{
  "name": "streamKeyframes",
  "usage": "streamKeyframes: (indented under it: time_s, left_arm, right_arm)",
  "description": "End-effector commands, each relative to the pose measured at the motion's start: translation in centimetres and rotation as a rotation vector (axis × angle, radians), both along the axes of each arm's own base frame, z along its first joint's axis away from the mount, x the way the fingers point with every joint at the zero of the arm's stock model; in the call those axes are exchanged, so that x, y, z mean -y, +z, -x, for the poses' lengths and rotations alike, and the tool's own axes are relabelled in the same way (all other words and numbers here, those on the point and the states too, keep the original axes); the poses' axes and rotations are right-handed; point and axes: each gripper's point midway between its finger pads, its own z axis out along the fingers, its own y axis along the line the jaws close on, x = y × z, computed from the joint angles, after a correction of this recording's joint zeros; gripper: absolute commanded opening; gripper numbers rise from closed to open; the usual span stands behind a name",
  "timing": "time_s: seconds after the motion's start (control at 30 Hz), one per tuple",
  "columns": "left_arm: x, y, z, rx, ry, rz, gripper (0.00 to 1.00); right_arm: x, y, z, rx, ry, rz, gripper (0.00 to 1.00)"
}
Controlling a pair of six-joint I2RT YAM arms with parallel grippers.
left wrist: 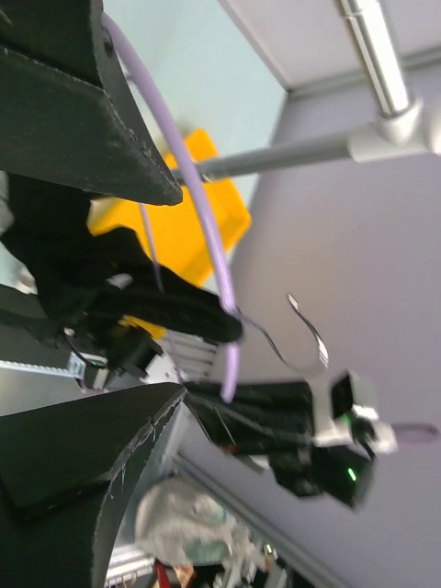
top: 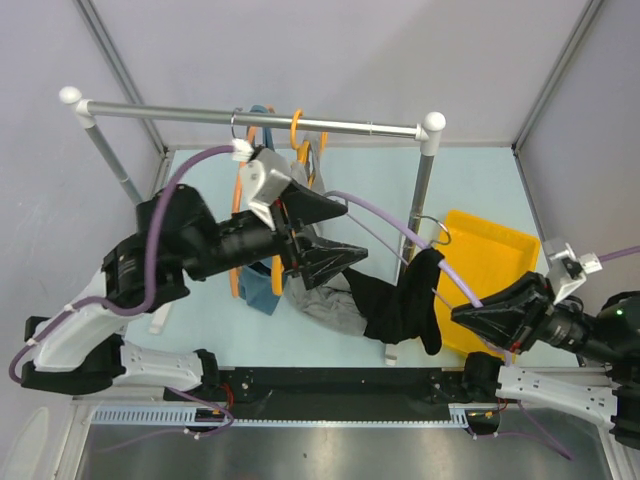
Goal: Remove the tank top from the hanger
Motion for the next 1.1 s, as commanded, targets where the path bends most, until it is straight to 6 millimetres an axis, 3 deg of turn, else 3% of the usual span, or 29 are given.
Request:
streamKeyframes:
  time_s: [0.0, 0.13, 0.17, 0.5, 0.63, 0.87, 0.93, 1.07]
  left_arm:
    - [0.7, 3.2, 2.0, 0.048, -0.118, 0.147, 0.83]
    - [1.8, 3.3, 0.9, 0.125, -0.083, 0.116, 0.84]
    - [2.9, 2.6, 0.5, 0.126, -0.086, 0.088, 0.85]
    - [6.3, 0.0, -1.5, 0.170, -0.044, -0.014, 0.72]
    - [6.6, 0.6, -2.3, 0.174, -0.004, 0.009, 0.72]
    - [5.5, 1.4, -3.8, 0.137, 0.105, 0.047, 0.60]
    - [4.9, 1.5, -3.7, 0.125, 0.109, 0.056, 0.61]
    - [3.9, 2.5, -2.1, 0.104, 0.049, 0.106, 0.74]
  right_arm:
    - [-2.0, 2.9, -0.8, 0.043, -0.002, -0.083, 0.00]
    - [-2.8, 3.2, -1.5, 0.041, -0.019, -0.072, 0.00]
    - [-2.8, 3.4, -1.5, 0.034, -0.021, -0.081, 0.00]
    - [-2.9, 4.7, -2.9, 0.022, -0.091, -0.144, 0.00]
    - [-3.5, 4.8, -3.0, 0.024, -0.081, -0.133, 0.00]
    - [-3.4, 4.6, -2.9, 0.020, -0.084, -0.133, 0.00]
    - [-3.0, 4.6, -3.0, 0.019, -0.094, -0.137, 0.00]
    - [-2.6, 4.3, -2.9, 0.014, -0.100, -0.135, 0.00]
